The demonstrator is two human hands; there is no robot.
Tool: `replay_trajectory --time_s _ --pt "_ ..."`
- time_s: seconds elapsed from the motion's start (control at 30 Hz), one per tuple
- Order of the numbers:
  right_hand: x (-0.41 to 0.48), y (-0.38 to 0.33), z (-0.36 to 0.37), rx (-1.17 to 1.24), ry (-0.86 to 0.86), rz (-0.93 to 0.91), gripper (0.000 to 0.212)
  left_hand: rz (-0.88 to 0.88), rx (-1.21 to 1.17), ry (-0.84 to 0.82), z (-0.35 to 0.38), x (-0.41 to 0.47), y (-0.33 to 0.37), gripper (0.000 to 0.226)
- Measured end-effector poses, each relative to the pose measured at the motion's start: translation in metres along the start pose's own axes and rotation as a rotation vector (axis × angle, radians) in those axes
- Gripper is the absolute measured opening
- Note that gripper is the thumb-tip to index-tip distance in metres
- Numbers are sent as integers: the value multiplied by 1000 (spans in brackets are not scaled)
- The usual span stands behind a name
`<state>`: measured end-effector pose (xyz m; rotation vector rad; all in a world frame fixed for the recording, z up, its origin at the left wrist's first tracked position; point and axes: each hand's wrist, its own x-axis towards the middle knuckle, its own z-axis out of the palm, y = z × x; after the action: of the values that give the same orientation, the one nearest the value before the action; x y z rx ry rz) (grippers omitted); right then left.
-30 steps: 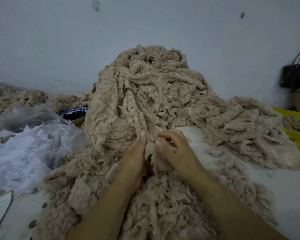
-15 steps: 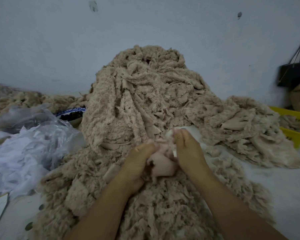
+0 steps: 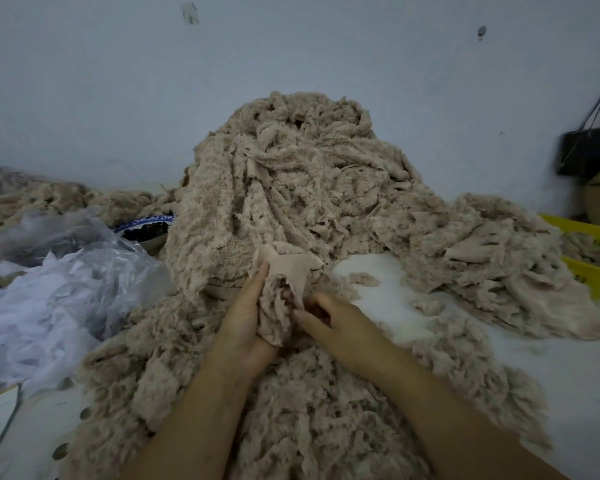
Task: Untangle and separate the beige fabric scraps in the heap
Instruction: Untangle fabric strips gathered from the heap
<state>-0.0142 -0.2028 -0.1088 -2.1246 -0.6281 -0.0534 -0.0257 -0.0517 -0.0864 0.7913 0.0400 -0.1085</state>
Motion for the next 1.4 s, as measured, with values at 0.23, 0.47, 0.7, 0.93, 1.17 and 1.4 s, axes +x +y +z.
replay_trajectory --time_s 0.23,0.47,0.7,0.93,1.17,1.4 --pt "3 12 -19 -39 173 94 38 60 -427 19 -14 4 10 41" --pt "0 32 -44 119 438 327 39 146 -262 119 -15 2 14 47" --pt "-3 -9 -6 -43 183 -81 47 74 222 12 10 -2 -7 31" --pt "2 5 -3 14 78 -49 27 7 221 -87 17 -5 -15 56" --pt "5 9 -53 1032 615 211 64 371 588 452 -4 13 -12 18" --pt "8 24 -16 252 336 274 24 266 769 322 -8 18 -25 27"
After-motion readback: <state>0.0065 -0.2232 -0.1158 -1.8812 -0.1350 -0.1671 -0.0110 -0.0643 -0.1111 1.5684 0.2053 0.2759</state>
